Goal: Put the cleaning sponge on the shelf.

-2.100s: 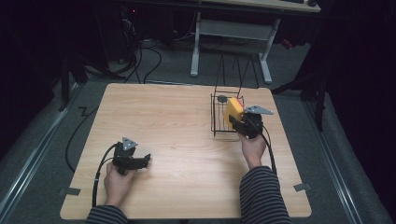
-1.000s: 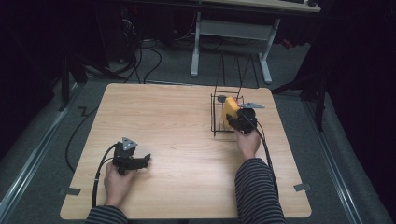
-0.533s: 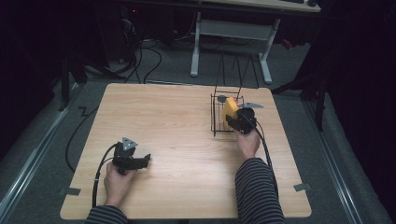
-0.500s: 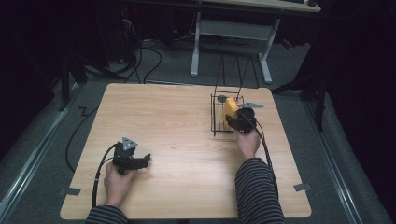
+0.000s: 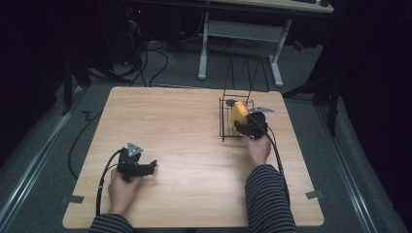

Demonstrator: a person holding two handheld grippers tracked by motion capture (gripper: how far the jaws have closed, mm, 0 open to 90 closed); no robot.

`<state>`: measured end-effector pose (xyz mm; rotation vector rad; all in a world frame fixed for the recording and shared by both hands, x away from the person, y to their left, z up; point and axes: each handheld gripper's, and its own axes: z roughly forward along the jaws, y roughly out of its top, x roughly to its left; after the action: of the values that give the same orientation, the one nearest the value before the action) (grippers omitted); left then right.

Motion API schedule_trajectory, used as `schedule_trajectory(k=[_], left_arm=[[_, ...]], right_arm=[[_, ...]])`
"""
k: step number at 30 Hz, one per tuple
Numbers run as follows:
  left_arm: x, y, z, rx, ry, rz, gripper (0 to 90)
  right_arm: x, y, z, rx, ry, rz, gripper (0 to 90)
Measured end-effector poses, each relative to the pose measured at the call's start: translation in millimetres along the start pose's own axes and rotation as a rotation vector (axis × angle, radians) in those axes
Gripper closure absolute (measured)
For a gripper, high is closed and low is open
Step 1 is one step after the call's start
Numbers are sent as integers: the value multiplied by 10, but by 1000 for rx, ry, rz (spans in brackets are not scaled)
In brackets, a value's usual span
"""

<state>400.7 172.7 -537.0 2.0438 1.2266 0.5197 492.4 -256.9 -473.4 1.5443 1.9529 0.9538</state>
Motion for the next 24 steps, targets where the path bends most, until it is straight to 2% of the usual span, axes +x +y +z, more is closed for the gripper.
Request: schedule_trajectory(k=[10, 15, 24], left_arm=[[0, 0, 0, 0, 0, 0, 168], [0, 0, 0, 0, 0, 0, 168], [0, 0, 0, 0, 0, 0, 168]], right_arm=[[-22, -29, -81, -23, 4, 0, 341], [-62, -56, -164, -35, 25, 16, 315], [-31, -52, -305, -51, 49, -10, 288]])
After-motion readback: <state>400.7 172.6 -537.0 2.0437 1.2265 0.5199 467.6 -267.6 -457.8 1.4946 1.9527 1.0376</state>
